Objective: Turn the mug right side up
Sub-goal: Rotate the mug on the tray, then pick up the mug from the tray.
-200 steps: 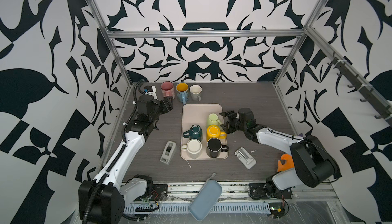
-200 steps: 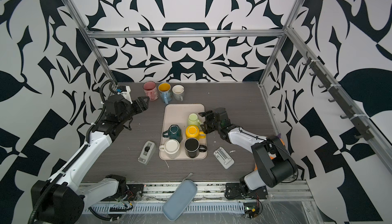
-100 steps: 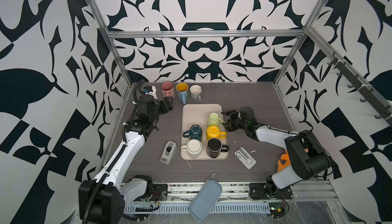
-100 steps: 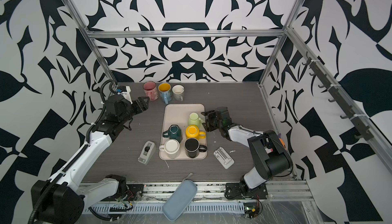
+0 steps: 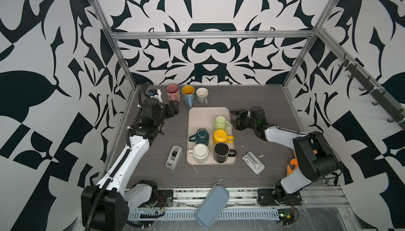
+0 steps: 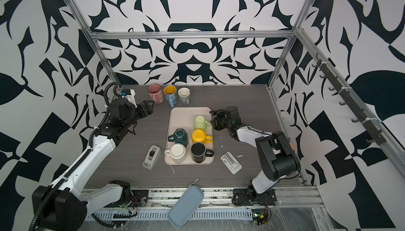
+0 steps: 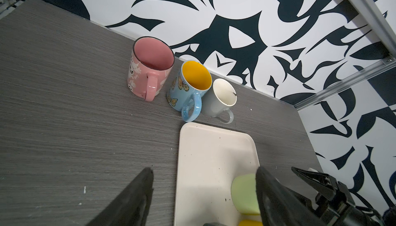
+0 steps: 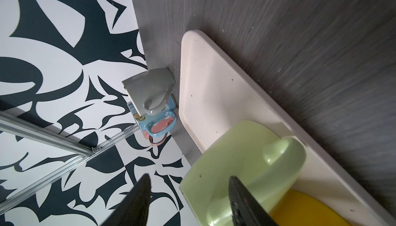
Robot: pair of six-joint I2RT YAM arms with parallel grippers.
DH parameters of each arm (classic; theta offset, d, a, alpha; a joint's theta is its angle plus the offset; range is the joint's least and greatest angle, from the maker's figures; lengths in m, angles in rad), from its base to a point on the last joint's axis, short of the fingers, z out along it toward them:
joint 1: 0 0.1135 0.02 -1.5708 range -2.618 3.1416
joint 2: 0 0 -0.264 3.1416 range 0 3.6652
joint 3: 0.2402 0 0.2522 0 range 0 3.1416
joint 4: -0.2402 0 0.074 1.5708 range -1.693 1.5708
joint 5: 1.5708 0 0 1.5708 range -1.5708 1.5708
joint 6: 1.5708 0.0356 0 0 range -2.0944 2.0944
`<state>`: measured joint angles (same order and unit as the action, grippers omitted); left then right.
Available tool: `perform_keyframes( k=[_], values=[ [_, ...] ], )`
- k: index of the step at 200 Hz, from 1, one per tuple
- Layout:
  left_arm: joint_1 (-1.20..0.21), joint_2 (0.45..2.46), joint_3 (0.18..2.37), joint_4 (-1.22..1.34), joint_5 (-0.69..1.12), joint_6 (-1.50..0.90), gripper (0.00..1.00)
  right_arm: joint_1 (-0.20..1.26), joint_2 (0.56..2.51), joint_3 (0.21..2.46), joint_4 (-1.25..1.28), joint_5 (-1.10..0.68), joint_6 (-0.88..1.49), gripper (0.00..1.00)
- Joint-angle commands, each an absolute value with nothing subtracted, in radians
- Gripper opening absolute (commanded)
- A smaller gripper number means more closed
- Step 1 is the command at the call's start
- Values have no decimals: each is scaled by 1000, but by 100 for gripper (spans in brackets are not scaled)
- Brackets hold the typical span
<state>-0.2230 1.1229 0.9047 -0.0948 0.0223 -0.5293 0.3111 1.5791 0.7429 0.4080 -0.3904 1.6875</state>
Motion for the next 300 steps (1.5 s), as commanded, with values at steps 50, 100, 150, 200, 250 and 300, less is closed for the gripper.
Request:
perform_keyframes(
  k=[50,100,150,200,250,300],
  values=[
    [-225,1140,899,-94,20,-533,78,325,1400,716,235,-327,1612,65],
    [-225,1151,901,-91,27,-541,78,361,1493,690,382,-354,1686,66],
    [-225,1144,898,-101,24,-538,78,383,1582,725,448,-358,1707,66],
    [-225,1137,898,-110,19,-529,79,382,1655,749,512,-357,1723,65],
    [-225,1131,899,-123,12,-522,79,382,1737,773,607,-383,1766,52],
    [-225,1135,898,-120,10,-522,79,382,1756,793,618,-387,1763,49]
  ],
)
